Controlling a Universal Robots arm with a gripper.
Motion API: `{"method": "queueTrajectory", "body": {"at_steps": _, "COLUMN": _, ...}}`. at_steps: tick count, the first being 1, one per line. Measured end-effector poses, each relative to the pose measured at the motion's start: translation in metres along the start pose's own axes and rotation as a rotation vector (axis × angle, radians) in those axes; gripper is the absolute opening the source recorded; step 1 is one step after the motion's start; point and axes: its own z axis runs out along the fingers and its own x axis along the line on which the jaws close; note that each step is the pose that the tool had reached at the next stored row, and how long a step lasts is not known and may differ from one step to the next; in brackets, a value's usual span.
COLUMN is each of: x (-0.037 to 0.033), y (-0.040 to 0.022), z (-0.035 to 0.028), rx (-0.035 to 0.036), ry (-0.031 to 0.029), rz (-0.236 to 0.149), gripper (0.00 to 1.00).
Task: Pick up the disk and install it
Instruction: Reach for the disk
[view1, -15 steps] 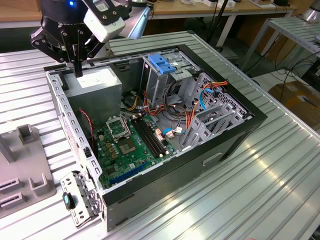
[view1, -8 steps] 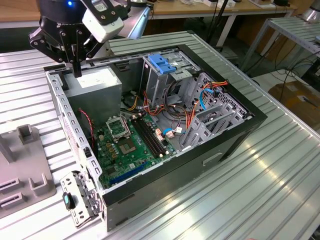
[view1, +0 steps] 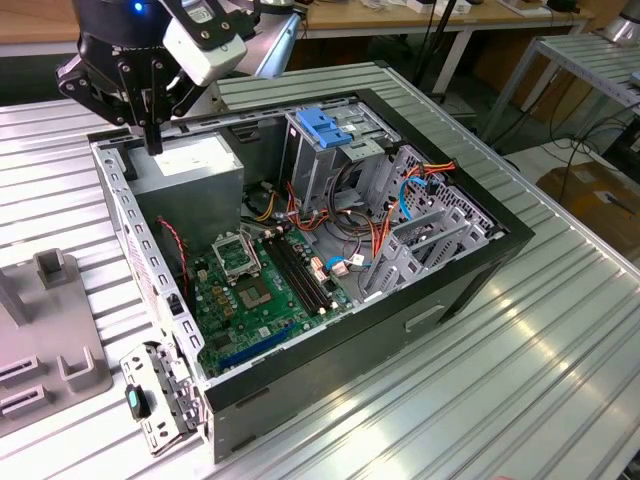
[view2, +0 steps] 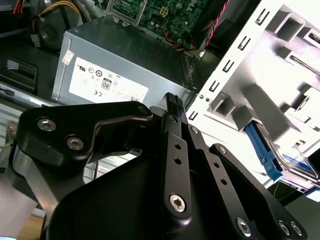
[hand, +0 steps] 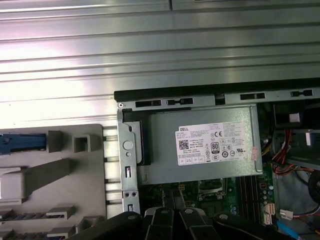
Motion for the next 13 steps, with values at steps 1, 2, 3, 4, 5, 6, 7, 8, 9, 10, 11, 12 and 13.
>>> {"method": "queueTrajectory", "body": {"at_steps": 1, "x": 0.0009, "y": 0.0000, "z": 0.0000, "rx": 0.0000, "ry": 0.0000, "rz": 0.000, "gripper": 0.11}}
{"method": "queueTrajectory", "body": {"at_steps": 2, "x": 0.0027, "y": -0.0002, "z": -0.0001, "rx": 0.0001, "ry": 0.0000, "rz": 0.000, "gripper": 0.11}}
{"method": "queueTrajectory", "body": {"at_steps": 3, "x": 0.0035, "y": -0.0002, "z": -0.0001, "rx": 0.0000, "ry": 0.0000, "rz": 0.000, "gripper": 0.11}}
{"method": "queueTrajectory", "body": {"at_steps": 4, "x": 0.0039, "y": -0.0002, "z": -0.0001, "rx": 0.0000, "ry": 0.0000, "rz": 0.000, "gripper": 0.11}}
{"method": "queueTrajectory", "body": {"at_steps": 5, "x": 0.0045, "y": -0.0003, "z": -0.0001, "rx": 0.0000, "ry": 0.0000, "rz": 0.000, "gripper": 0.11}}
{"method": "queueTrajectory", "body": {"at_steps": 6, "x": 0.0048, "y": -0.0003, "z": -0.0001, "rx": 0.0000, "ry": 0.0000, "rz": 0.000, "gripper": 0.11}}
{"method": "queueTrajectory", "body": {"at_steps": 7, "x": 0.0051, "y": -0.0003, "z": -0.0001, "rx": 0.0000, "ry": 0.0000, "rz": 0.000, "gripper": 0.11}}
{"method": "queueTrajectory", "body": {"at_steps": 8, "x": 0.0053, "y": -0.0003, "z": -0.0001, "rx": 0.0000, "ry": 0.0000, "rz": 0.000, "gripper": 0.11}}
{"method": "queueTrajectory", "body": {"at_steps": 9, "x": 0.0056, "y": -0.0004, "z": -0.0002, "rx": 0.0000, "ry": 0.0000, "rz": 0.000, "gripper": 0.11}}
{"method": "queueTrajectory", "body": {"at_steps": 10, "x": 0.0059, "y": -0.0004, "z": -0.0001, "rx": 0.0000, "ry": 0.0000, "rz": 0.000, "gripper": 0.11}}
{"method": "queueTrajectory", "body": {"at_steps": 11, "x": 0.0061, "y": -0.0004, "z": -0.0002, "rx": 0.0000, "ry": 0.0000, "rz": 0.000, "gripper": 0.11}}
{"method": "queueTrajectory", "body": {"at_steps": 12, "x": 0.0066, "y": -0.0004, "z": -0.0002, "rx": 0.0000, "ry": 0.0000, "rz": 0.000, "gripper": 0.11}}
{"method": "queueTrajectory", "body": {"at_steps": 13, "x": 0.0068, "y": -0.0005, "z": -0.0002, "rx": 0.0000, "ry": 0.0000, "rz": 0.000, "gripper": 0.11}}
